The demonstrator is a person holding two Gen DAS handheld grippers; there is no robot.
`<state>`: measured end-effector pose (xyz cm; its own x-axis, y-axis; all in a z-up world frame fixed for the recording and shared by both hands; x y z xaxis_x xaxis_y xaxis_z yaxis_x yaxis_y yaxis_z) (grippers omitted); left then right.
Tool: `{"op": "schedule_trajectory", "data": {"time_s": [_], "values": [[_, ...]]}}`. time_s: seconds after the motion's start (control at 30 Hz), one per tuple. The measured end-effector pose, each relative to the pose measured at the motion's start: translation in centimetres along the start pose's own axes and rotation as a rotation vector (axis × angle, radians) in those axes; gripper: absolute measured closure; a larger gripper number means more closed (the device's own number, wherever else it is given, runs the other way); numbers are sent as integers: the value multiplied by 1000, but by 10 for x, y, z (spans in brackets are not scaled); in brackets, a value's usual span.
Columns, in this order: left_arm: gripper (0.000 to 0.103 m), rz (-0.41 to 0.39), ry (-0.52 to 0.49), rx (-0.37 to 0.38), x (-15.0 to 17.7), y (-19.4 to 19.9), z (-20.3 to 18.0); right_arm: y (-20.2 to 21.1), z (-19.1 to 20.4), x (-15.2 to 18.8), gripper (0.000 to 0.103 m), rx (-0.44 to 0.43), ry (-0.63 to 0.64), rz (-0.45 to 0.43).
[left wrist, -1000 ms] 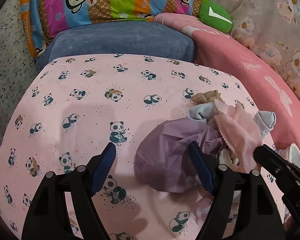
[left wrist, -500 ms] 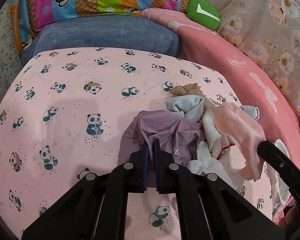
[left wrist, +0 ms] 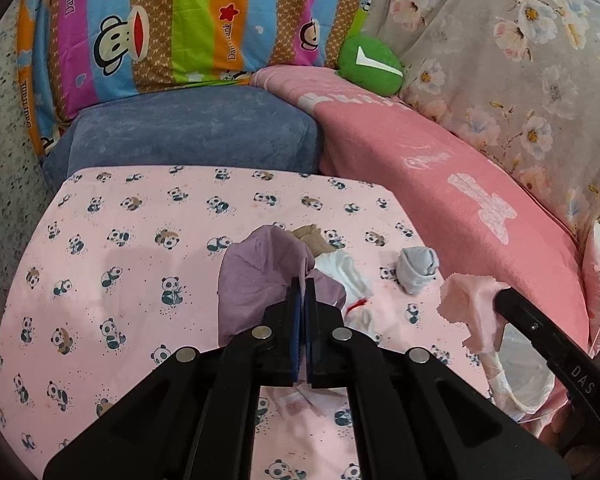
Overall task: Collect trash
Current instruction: 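Carry both items over the white bin and open both tools to drop them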
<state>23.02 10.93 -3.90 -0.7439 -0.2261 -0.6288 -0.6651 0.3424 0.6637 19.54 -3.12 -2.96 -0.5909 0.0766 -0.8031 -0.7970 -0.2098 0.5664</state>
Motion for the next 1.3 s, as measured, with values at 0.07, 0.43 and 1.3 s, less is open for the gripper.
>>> {"op": "schedule_trajectory", "data": {"time_s": [0.07, 0.43, 1.3], "values": [[102, -20, -22, 10, -4, 10, -15, 15, -9, -3, 99, 6, -15, -23], [102, -55, -141, 120, 3, 40, -123, 94, -79, -2, 99, 72, -101, -108], [100, 156, -378, 283, 122, 0, -301, 183, -246, 68, 97, 240, -287, -98]]}}
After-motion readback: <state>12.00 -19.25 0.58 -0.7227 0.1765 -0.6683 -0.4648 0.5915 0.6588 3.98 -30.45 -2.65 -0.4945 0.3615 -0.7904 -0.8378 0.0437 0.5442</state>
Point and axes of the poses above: each gripper's, at about its wrist camera, not at the fingertips, and y roughly against the way its jaws point, z to its left, x to its underside, the point moved 8 cm from there along -y, roughly the way its jaws point, and after that the axes turned 13 degrees about y, right-handed, at the moved point
